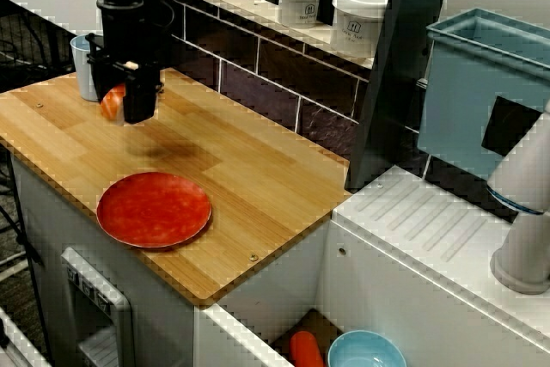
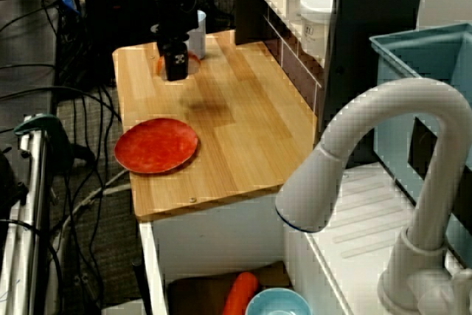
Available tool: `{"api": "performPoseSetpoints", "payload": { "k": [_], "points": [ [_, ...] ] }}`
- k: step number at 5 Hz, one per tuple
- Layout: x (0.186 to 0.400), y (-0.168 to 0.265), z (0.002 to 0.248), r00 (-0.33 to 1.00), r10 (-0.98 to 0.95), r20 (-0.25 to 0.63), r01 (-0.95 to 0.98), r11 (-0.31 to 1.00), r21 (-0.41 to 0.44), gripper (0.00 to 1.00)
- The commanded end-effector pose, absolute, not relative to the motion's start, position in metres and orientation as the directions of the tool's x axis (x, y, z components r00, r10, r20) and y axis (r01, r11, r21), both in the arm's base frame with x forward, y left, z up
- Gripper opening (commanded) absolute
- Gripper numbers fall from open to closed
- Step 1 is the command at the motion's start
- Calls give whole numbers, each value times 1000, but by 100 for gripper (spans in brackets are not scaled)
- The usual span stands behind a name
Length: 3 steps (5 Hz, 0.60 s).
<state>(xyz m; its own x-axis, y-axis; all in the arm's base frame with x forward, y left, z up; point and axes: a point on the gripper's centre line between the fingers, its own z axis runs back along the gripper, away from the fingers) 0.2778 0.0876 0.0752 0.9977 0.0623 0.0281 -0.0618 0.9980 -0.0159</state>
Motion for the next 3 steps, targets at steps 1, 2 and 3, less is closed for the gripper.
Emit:
{"api": "performPoseSetpoints", "payload": {
  "k": [1, 2, 3],
  "points": [
    [300, 67, 110, 991, 63, 119, -66, 998, 18, 0],
    [306, 56, 118, 993, 42, 114, -42, 999, 1, 0],
    [309, 52, 133, 993, 35, 114, -33, 999, -21, 0]
  ]
}}
